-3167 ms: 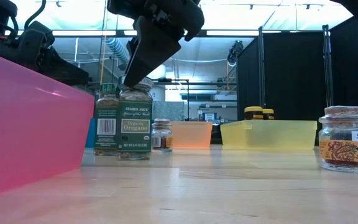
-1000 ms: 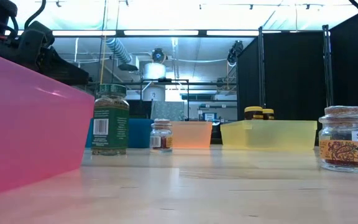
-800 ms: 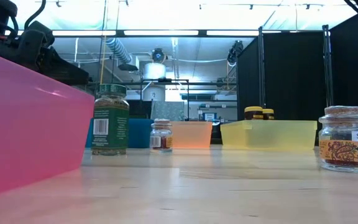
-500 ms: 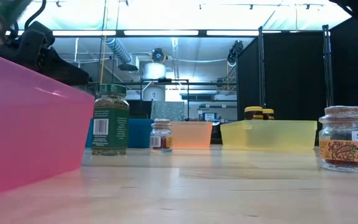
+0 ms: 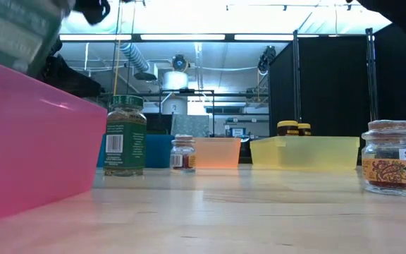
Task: Sort spices by type
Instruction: Put the bottom green seasoning bottle into the red bin
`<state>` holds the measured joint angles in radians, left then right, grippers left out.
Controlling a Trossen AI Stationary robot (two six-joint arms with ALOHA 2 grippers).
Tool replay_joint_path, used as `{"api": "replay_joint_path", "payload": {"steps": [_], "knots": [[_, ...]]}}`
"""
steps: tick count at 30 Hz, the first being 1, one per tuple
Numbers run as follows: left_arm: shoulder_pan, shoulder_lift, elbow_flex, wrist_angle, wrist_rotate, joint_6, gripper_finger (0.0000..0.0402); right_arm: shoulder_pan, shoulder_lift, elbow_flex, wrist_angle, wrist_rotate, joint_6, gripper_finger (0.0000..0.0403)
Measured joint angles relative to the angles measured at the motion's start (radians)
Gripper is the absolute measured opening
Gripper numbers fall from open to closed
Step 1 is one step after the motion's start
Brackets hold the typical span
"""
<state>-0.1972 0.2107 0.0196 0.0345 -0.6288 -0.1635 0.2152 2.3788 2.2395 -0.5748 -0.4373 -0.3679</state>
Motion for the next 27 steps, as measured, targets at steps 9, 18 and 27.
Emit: {"api": "replay_joint_path", "payload": {"steps": [9, 18, 27], "knots": [[0.000, 0.019, 0.000, 0.003, -0.026, 0.002, 0.0184, -0.026, 0.010, 0.000, -0.043, 0.034, 0.010, 0.0209], [0.000, 0.018, 0.000, 0.004, -0.033, 0.002, 0.0184, -0.027, 0.010, 0.000, -0.072, 0.028, 0.014, 0.0209], [0.000, 0.018, 0.000, 0.004, -0.033, 0.002, 0.0184, -0.023, 0.010, 0.001, -0.085, 0.023, 0.061, 0.0225]]}}
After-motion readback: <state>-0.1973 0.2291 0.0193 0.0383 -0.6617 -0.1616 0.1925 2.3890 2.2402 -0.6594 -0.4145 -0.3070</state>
